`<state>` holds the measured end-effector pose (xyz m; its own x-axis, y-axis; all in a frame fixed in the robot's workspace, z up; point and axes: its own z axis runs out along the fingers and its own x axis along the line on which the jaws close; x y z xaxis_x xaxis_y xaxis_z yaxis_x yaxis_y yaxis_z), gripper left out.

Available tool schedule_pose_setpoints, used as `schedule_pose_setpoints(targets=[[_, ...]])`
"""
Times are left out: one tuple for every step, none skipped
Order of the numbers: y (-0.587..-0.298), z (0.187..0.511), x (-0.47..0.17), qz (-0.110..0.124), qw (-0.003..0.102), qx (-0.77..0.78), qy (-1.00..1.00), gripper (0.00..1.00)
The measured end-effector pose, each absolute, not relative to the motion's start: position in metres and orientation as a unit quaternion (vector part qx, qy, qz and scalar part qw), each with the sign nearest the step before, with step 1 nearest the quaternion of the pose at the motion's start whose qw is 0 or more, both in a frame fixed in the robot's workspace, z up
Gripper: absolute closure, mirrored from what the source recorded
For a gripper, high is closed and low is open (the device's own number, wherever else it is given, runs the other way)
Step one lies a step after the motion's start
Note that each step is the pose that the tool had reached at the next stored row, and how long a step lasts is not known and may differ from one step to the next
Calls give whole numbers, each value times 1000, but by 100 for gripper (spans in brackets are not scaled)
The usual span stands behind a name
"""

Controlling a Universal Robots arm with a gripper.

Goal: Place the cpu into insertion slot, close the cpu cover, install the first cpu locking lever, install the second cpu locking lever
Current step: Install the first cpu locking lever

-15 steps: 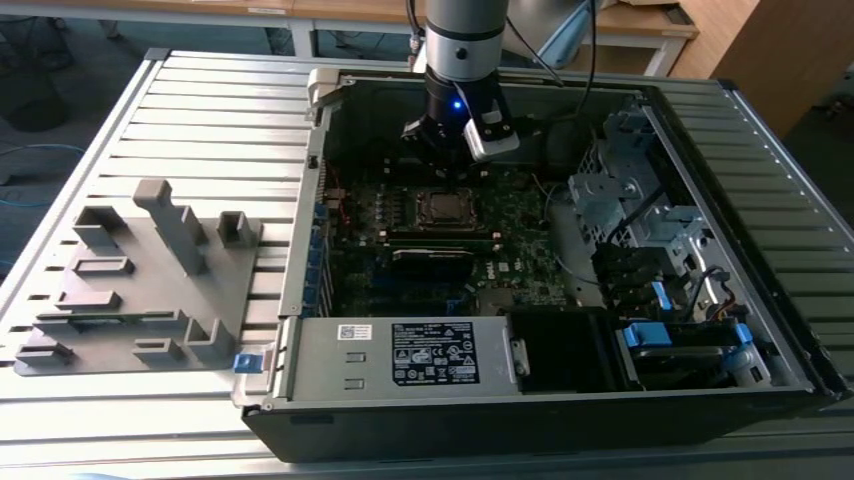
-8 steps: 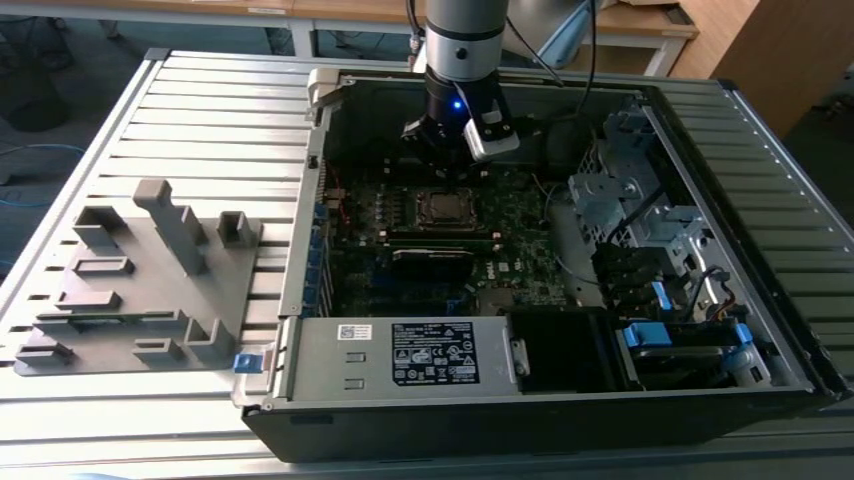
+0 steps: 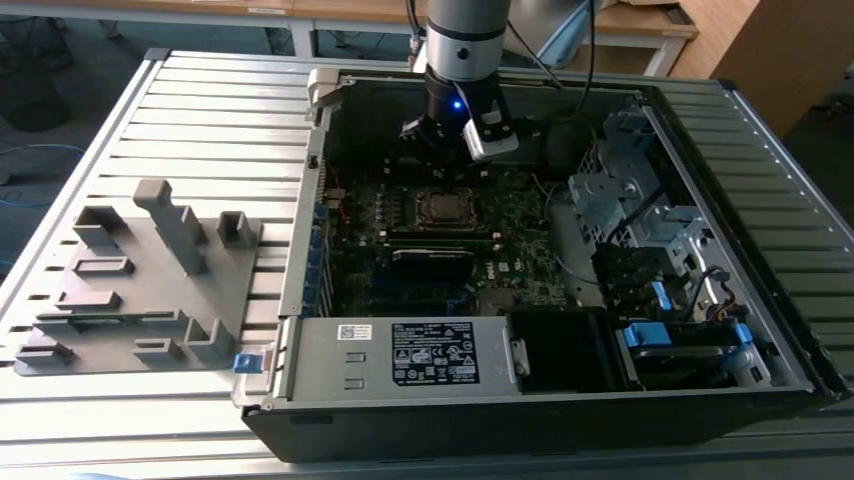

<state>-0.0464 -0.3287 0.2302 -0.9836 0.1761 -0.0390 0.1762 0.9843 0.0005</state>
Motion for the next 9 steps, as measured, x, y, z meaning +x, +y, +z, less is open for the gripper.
schedule_pose_setpoints(targets=[[-329, 230, -46, -2, 19, 88, 996, 89], [-329, 230, -46, -2, 19, 88, 996, 89], [-329, 230, -46, -2, 19, 88, 996, 89], [-329, 230, -46, -2, 19, 88, 996, 89], [-329, 230, -46, -2, 19, 88, 996, 89], [-329, 230, -46, -1, 19, 87, 996, 89], [-329, 230, -45, -1, 19, 86, 996, 89], [-329, 229, -44, -1, 19, 84, 996, 89], [-329, 229, -44, -1, 19, 83, 996, 89]])
